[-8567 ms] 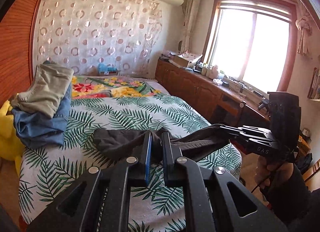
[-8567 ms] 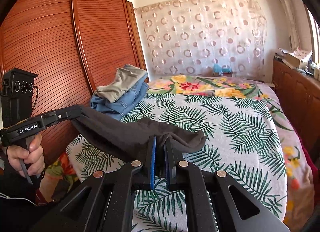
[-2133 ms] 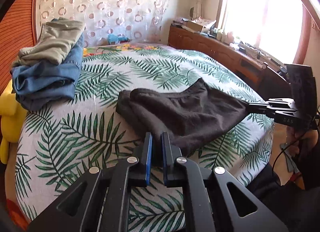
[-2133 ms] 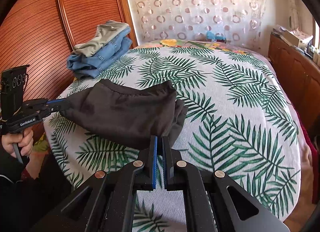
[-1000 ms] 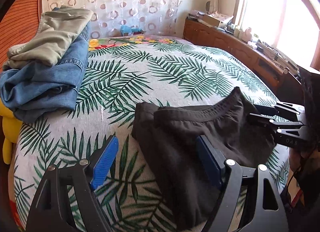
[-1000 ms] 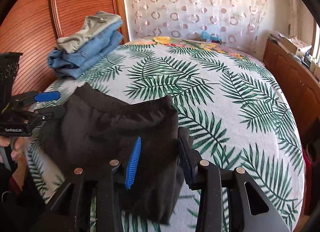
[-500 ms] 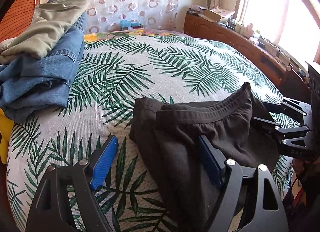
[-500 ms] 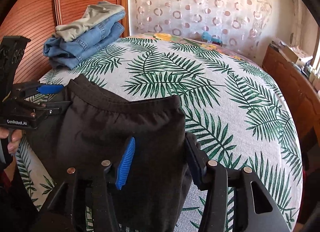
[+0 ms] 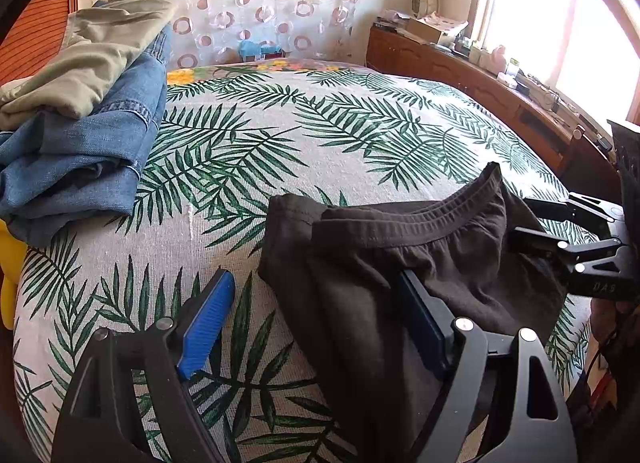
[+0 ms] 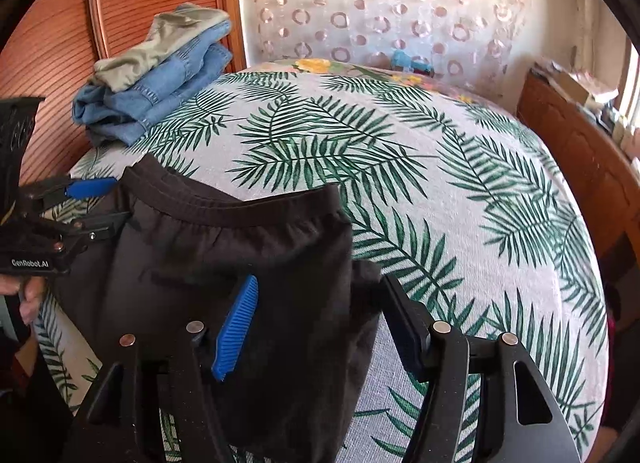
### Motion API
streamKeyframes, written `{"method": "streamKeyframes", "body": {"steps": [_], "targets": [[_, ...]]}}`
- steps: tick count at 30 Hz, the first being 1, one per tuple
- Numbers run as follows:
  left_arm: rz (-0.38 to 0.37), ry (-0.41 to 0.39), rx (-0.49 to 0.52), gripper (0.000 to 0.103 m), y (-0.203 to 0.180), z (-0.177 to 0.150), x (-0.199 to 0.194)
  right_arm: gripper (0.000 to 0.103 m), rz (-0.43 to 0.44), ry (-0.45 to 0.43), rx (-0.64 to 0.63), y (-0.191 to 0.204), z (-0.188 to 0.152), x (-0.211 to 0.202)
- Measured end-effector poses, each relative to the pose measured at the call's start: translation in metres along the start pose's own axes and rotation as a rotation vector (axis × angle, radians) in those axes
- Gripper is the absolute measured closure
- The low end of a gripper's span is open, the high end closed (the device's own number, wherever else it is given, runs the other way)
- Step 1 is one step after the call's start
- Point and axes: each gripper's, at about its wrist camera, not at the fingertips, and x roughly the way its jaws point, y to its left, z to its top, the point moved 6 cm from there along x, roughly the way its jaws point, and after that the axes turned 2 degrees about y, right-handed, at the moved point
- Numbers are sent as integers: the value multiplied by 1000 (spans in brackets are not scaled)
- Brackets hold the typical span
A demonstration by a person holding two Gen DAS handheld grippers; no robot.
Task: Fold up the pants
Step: 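Close both grippers on the waistband of the folded black shorts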
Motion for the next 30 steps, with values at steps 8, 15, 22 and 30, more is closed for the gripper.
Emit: {"method": "streamKeyframes", "body": {"steps": [8, 15, 22, 30], "targets": [[1, 0, 1, 20, 0, 0, 0, 45, 6, 5, 42, -16, -5, -6], [0, 1, 2, 20, 0, -1, 0, 70, 39, -5, 18, -6, -4, -5], [-35, 16, -36, 20, 8, 5, -4, 82, 74, -20, 19, -3, -7, -5], [-68, 32, -55, 26, 19, 15, 3, 82, 73, -31, 25, -2, -11, -6]]}}
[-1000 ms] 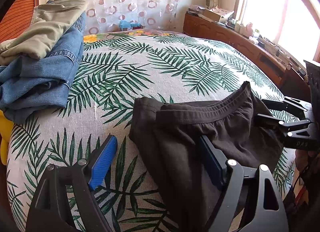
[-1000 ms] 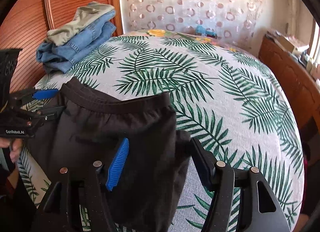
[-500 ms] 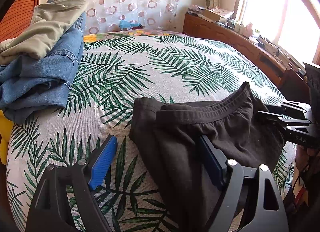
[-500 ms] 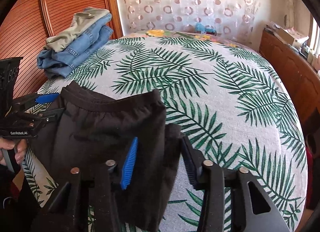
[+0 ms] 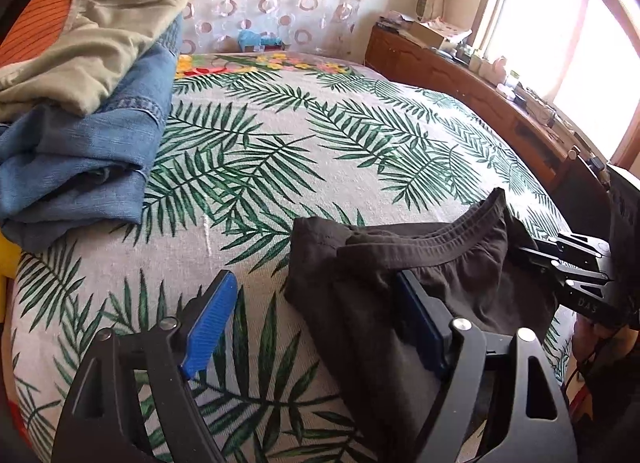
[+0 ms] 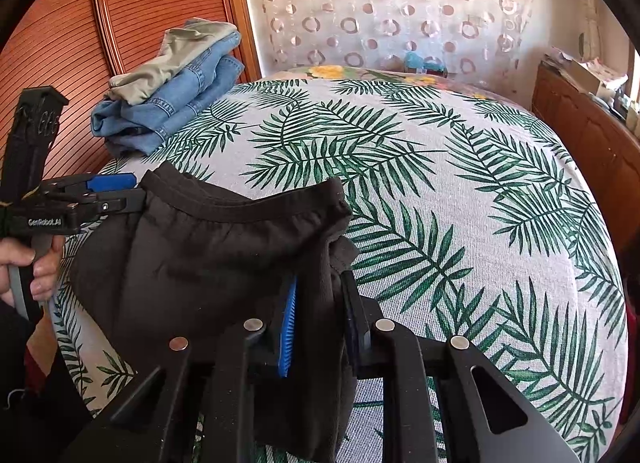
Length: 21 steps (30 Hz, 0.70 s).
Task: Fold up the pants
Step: 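Close both grippers on the waistband of the folded black shorts, then lift the folded shorts off the bed with both grippers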
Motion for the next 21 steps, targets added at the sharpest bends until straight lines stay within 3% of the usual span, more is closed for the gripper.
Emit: {"method": "streamKeyframes", "body": {"steps": [4, 6, 12, 21], "targets": [[-11, -9, 27, 37, -5, 0, 2, 85, 7, 1, 3, 0, 0, -1], [-32, -14, 42, 57, -9, -2, 2, 87, 16, 2, 8, 2, 0, -1], [-55, -32, 60, 88, -20, -4, -4, 90, 41, 5, 24, 2, 1, -2], [-33, -171, 113, 92, -43, 2, -51, 93, 56, -51, 20, 9, 4, -19]]}}
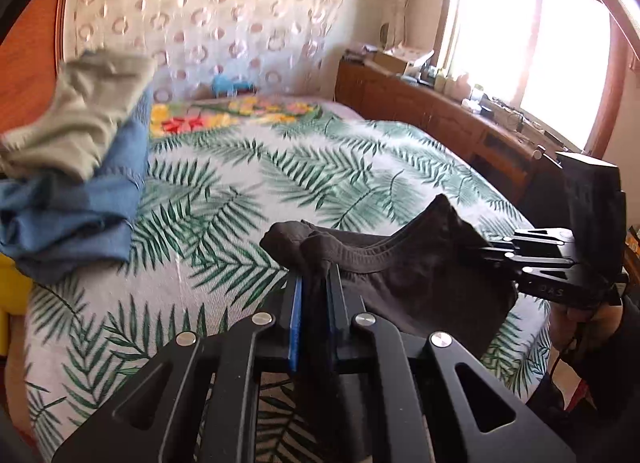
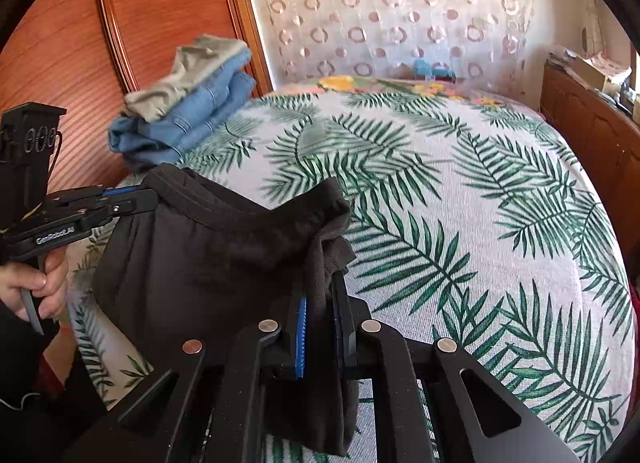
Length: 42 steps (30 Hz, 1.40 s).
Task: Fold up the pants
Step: 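Lift the folded shorts off the bed with both grippers, then carry the shorts with both grippers over to the folded jeans stack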
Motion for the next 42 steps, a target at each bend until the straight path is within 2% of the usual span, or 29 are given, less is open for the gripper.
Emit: {"method": "streamKeyframes", "body": {"steps": [9, 13, 23, 28, 42], "targets": [[21, -103, 34, 93, -12, 20, -39, 93, -11, -83, -34, 9, 10, -33], [66, -163, 69, 92, -16, 29, -59, 93, -12, -127, -55, 14, 19, -53], [83, -239, 93, 92, -20, 47, -87, 93, -14, -209, -108, 24, 41, -85], [97, -245, 74, 92, -10, 49, -87, 93, -11, -223, -131, 26, 53, -83], [125, -238, 6, 92, 27, 46, -75, 93, 2, -194, -184, 40, 83, -39]]}}
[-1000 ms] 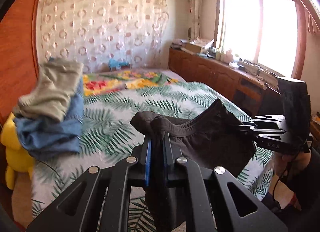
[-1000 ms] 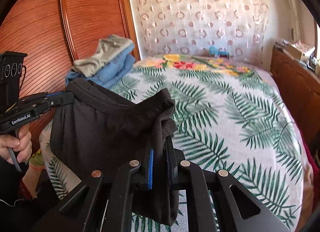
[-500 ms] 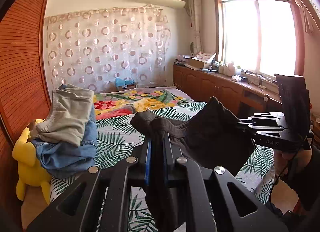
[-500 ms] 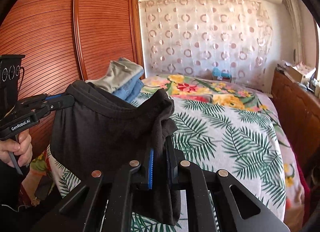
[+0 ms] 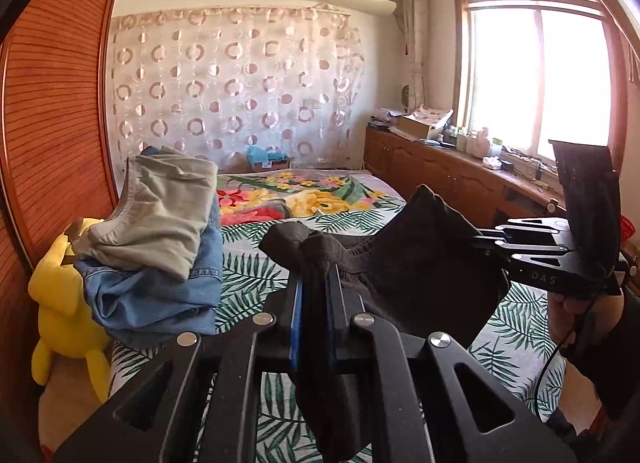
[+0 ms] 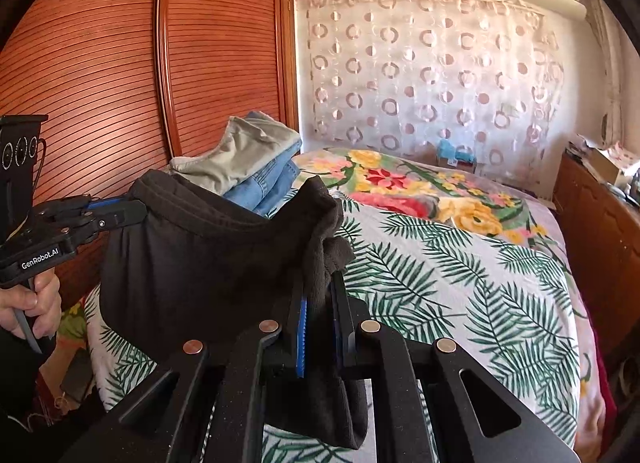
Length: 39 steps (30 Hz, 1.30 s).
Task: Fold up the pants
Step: 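Carry the shorts with both grippers over to the folded jeans stack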
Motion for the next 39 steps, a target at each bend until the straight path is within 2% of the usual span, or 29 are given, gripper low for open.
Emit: {"method": "streamKeyframes", "body": {"steps": [13, 22, 32, 39], "targets": [[40, -20, -36, 93, 36, 26, 19, 93, 11, -11, -71, -4, 46, 40], [91, -40, -83, 92, 71, 52, 42, 93, 22, -35, -145, -4, 87, 84], [162, -63, -86, 92, 97, 80, 67, 93, 44, -64, -193, -23, 119, 139], [200, -101, -105, 92, 110, 90, 65, 93, 74, -100, -247, -25, 141, 168]]}}
